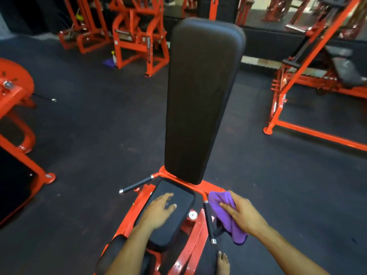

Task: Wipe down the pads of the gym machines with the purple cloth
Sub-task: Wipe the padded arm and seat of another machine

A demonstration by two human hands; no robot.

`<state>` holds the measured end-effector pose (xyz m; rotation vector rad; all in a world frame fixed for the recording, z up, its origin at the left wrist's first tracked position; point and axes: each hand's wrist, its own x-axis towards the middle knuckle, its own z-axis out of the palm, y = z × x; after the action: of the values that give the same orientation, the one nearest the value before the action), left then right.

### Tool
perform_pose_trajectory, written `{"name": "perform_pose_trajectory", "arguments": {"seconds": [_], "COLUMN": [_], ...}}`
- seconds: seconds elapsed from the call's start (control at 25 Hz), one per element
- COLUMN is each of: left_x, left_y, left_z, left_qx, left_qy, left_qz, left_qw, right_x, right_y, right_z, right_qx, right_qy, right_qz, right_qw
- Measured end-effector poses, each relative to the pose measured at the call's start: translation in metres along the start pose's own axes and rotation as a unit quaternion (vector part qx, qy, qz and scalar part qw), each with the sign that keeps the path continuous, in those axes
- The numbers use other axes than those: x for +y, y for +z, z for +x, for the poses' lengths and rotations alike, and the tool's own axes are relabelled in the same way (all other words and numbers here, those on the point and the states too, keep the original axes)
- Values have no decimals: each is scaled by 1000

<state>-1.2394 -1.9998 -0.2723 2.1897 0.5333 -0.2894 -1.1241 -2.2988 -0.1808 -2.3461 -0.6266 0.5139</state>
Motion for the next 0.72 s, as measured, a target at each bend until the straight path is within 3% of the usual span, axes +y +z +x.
{"name": "perform_pose_trajectory", "arguments": {"seconds": [0.16, 0.56, 0.72], "left_x": [46, 151, 255], "left_y": [4, 91, 134], "left_z": [0, 12, 23], "left_qx": [-10, -85, -116], "left_qy": [35, 88, 139], "left_qz": [16, 53, 97], "left_qw": [999, 991, 979], "right_x": [13, 116, 168], "right_y": [-26, -107, -158], "right_z": [-31, -123, -157], "right_qx": [52, 181, 235], "right_qy": [9, 132, 160], "right_qz": [46, 160, 188], "right_qw": [998, 961, 940]}}
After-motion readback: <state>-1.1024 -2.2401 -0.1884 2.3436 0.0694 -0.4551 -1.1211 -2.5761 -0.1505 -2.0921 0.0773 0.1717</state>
